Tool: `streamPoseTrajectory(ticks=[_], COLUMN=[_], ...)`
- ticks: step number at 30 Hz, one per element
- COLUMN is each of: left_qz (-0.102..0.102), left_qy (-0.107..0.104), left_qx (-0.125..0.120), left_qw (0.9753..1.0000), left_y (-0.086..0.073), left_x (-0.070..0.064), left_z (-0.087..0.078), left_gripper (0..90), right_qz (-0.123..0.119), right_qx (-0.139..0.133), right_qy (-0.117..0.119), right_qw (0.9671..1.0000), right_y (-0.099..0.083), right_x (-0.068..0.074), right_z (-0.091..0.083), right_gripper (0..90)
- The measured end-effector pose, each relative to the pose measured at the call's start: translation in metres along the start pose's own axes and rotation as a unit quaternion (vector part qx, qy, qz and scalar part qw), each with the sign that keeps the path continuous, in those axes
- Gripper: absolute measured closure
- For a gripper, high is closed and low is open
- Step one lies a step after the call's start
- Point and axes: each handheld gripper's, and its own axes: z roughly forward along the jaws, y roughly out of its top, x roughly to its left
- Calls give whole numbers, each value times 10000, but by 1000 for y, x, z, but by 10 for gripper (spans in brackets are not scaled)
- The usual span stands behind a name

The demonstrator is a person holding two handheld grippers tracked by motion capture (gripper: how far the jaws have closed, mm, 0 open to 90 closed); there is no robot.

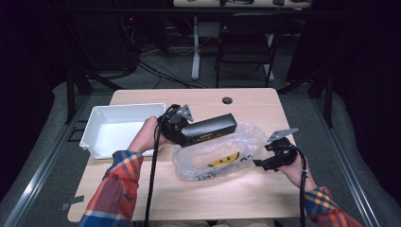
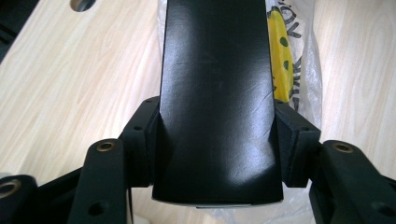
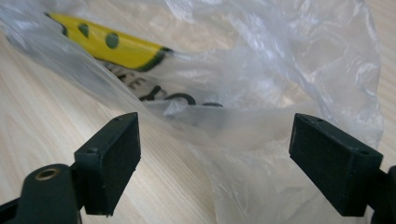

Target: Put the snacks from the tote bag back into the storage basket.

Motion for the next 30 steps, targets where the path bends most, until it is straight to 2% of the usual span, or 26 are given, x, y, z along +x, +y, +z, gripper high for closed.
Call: streamPoseTrajectory(ticks=[2,4,11,15,19,30], left_qz=[-39,-41,-108,-166,-246,-358], left_qy=[32,57,103,176,224,351], left_qx=[-7,-10,-4,28,-63,-77], left_qw=[10000,10000,9999,9997,9994,9987], left_y=[-2,-3,-13,-20,-25,-43], left_x=[2,4,13,19,25,34], left_z=[-4,-7,-16,-22,-31,-50], left_gripper=[433,433,433,433,434,433], right_qz=[44,8,-68,40,67,227], right_qx=[-215,-295,-460,-526,-603,-410], right_qy=[78,14,-143,-253,-248,-275], right_qw=[9997,9996,9988,9983,9979,9985], right_y=[3,7,15,15,15,-4], right_x=[1,4,13,14,14,3], right_z=[-6,-12,-29,-39,-51,-40], right_gripper=[159,163,162,152,152,148])
